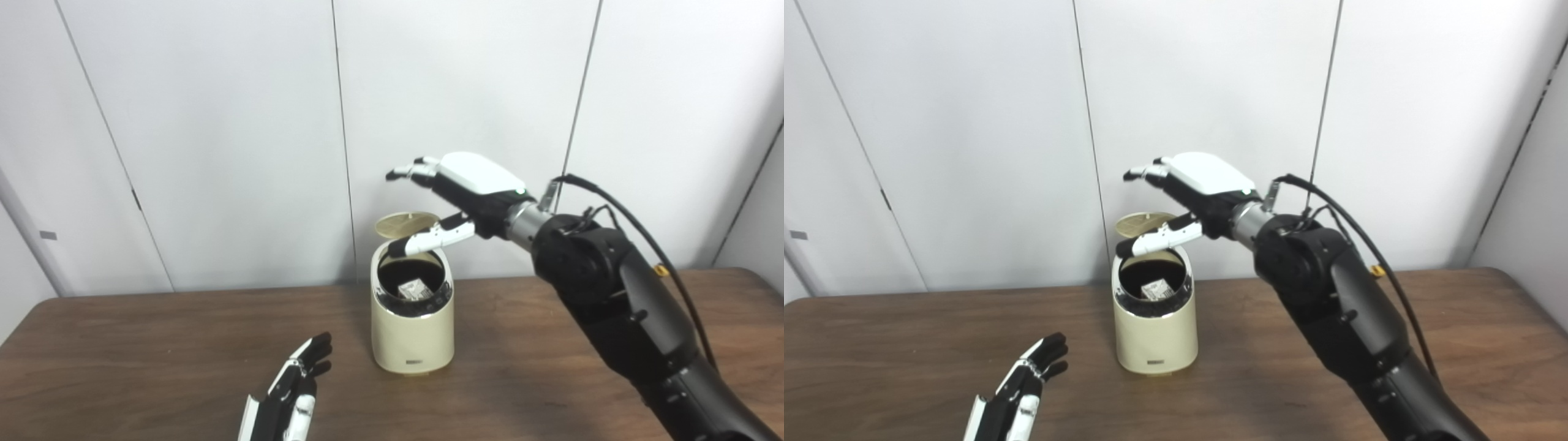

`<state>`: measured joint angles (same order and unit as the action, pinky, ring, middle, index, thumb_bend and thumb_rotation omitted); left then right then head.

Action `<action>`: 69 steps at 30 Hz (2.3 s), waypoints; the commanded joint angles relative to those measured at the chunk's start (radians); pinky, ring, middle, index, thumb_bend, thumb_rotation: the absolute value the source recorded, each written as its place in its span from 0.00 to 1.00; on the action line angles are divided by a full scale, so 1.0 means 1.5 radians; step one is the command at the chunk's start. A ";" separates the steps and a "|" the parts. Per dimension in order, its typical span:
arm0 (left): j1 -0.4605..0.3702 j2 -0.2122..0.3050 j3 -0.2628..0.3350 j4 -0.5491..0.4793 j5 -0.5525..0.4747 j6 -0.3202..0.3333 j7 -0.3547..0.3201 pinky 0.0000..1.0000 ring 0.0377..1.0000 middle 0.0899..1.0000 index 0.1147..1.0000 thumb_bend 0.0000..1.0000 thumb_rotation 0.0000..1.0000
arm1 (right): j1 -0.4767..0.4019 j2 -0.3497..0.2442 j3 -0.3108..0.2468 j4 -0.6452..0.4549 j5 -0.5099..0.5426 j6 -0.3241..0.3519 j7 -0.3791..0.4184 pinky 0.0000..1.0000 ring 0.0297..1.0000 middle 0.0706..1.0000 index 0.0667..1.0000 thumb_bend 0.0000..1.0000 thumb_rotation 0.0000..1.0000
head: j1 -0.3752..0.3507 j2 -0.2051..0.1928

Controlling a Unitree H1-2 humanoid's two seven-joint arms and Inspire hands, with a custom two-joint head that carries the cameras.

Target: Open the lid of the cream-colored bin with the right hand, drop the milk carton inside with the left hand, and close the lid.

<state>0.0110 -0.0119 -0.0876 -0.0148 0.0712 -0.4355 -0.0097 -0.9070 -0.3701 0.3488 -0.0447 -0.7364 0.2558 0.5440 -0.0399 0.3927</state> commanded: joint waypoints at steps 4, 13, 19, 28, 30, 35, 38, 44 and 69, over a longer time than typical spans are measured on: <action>0.022 -0.012 -0.006 0.039 -0.007 0.000 0.001 0.83 0.86 0.87 0.86 0.27 0.84 | -0.052 -0.002 -0.005 0.010 -0.006 0.012 0.005 0.90 0.96 0.90 0.87 0.78 0.83 | 0.001 0.004; 0.018 -0.007 -0.006 0.043 0.035 -0.019 0.016 0.81 0.86 0.86 0.85 0.25 0.81 | -0.004 -0.008 -0.014 -0.045 0.005 0.027 0.010 0.75 0.89 0.89 0.81 0.81 0.85 | 0.000 0.002; 0.017 -0.002 -0.008 0.042 0.063 -0.022 0.028 0.79 0.84 0.84 0.82 0.26 0.72 | 0.056 -0.015 -0.026 -0.109 0.026 0.033 0.021 0.80 0.89 0.88 0.81 0.83 0.85 | 0.000 0.003; 0.014 0.000 -0.011 0.045 0.064 -0.022 0.036 0.79 0.84 0.84 0.82 0.26 0.75 | 0.111 -0.019 -0.043 -0.163 0.048 0.026 0.023 0.89 0.89 0.86 0.81 0.83 0.87 | -0.001 0.000; 0.014 0.001 -0.012 0.045 0.062 -0.022 0.037 0.79 0.84 0.84 0.82 0.25 0.76 | 0.120 -0.020 -0.046 -0.164 0.053 0.017 0.017 0.92 0.89 0.84 0.80 0.83 0.87 | 0.000 0.002; 0.020 -0.002 -0.010 0.036 0.061 -0.017 0.036 0.79 0.84 0.84 0.82 0.25 0.76 | 0.134 -0.027 -0.048 -0.169 0.066 0.012 0.023 0.92 0.89 0.82 0.79 0.81 0.87 | 0.000 0.006; 0.023 -0.005 -0.009 0.030 0.056 -0.014 0.033 0.80 0.84 0.83 0.82 0.27 0.73 | 0.142 -0.032 -0.049 -0.172 0.070 0.016 0.025 0.89 0.89 0.82 0.80 0.82 0.89 | 0.002 0.010; 0.027 -0.008 -0.010 0.019 0.060 -0.010 0.035 0.80 0.85 0.83 0.82 0.29 0.75 | 0.157 -0.040 -0.054 -0.177 0.084 0.024 0.032 0.89 0.90 0.82 0.80 0.79 0.86 | 0.007 0.018; 0.045 -0.032 -0.016 -0.034 0.089 0.023 0.038 0.79 0.85 0.83 0.82 0.28 0.71 | 0.241 -0.040 -0.029 -0.145 0.046 -0.065 -0.039 0.90 0.93 0.86 0.83 0.72 0.73 | 0.029 0.045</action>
<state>0.0583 -0.0476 -0.1051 -0.0685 0.1996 -0.3999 0.0366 -0.5189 -0.4349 0.3119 -0.2641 -0.6576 0.1854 0.5122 0.0031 0.4587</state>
